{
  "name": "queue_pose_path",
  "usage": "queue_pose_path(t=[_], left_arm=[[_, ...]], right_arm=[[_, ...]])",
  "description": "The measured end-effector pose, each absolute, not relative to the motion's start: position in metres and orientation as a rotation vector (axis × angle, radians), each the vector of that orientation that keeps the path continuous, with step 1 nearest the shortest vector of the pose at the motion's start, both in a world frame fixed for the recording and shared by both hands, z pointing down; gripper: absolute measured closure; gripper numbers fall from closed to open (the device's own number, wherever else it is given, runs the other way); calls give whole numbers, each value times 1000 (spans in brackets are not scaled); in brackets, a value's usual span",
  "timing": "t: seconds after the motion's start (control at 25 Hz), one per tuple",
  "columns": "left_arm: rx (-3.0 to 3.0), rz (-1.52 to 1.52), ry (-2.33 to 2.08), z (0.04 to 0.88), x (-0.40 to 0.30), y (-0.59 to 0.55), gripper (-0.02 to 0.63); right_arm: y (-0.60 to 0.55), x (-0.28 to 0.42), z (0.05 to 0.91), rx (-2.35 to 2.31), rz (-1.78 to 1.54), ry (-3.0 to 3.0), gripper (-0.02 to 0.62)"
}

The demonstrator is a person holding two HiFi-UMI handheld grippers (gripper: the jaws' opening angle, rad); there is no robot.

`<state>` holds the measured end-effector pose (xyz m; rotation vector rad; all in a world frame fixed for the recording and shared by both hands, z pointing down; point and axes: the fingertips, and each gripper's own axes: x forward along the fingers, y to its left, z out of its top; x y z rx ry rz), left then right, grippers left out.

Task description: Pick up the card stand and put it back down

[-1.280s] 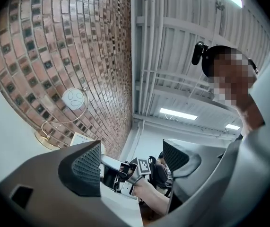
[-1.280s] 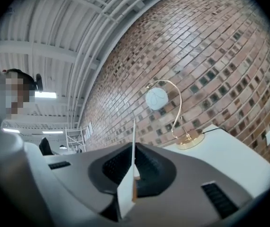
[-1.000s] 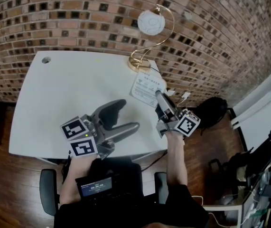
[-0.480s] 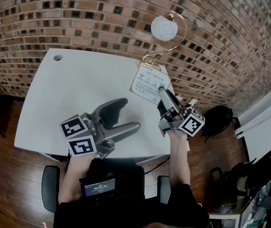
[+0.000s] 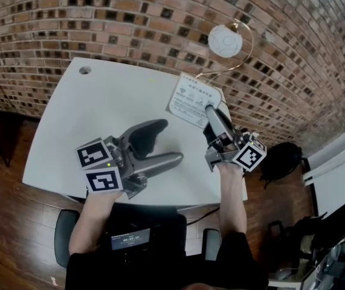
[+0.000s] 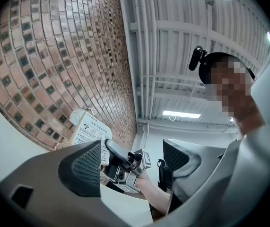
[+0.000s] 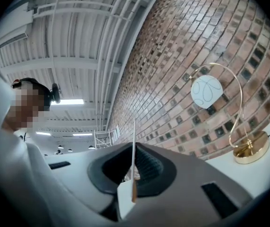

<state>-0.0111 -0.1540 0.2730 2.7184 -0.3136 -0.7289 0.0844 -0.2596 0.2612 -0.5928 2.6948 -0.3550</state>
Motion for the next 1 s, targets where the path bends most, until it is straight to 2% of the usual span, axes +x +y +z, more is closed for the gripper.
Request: queue_pose_path(t=[1.0], left_arm=[[2730,-659,-416,263,-53,-235,204]], right_arm=[[-352,33,251,-523,-405,2743,566]])
